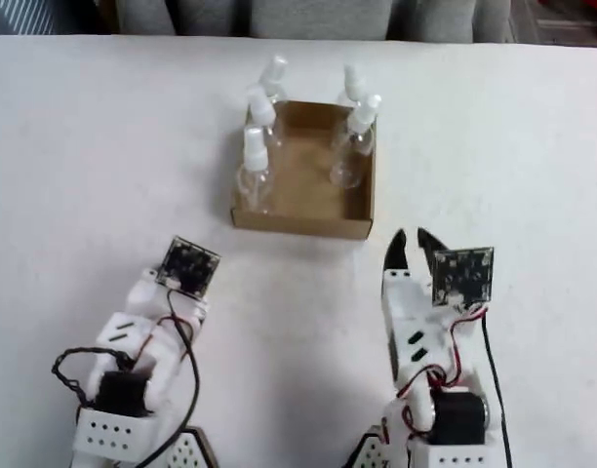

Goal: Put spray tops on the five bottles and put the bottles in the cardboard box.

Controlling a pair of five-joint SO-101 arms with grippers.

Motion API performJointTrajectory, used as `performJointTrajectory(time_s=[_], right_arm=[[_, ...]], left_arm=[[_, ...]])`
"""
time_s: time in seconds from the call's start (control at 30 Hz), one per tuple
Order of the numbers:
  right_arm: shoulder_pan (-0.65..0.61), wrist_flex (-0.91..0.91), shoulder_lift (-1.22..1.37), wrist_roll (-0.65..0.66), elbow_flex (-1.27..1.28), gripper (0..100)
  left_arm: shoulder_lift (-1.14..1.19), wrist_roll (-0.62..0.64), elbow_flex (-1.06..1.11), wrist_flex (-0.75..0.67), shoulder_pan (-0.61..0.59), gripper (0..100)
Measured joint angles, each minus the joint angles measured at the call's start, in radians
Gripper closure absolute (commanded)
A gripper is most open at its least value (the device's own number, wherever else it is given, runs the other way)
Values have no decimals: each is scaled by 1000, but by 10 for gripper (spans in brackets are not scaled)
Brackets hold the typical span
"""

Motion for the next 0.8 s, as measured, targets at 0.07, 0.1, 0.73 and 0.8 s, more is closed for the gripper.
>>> performJointTrajectory(time_s=[0.07, 0.1, 0.73, 0.8], right_arm=[[0, 25, 20, 0, 14, 943], [5, 40, 20, 0, 23, 943], [-238, 348, -21, 0, 267, 942], [-247, 371, -21, 0, 267, 942]], left_arm=[[0, 0, 0, 0, -20, 980], [0, 0, 0, 0, -29, 980], [0, 0, 0, 166, -66, 980], [0, 0, 0, 219, -72, 980]])
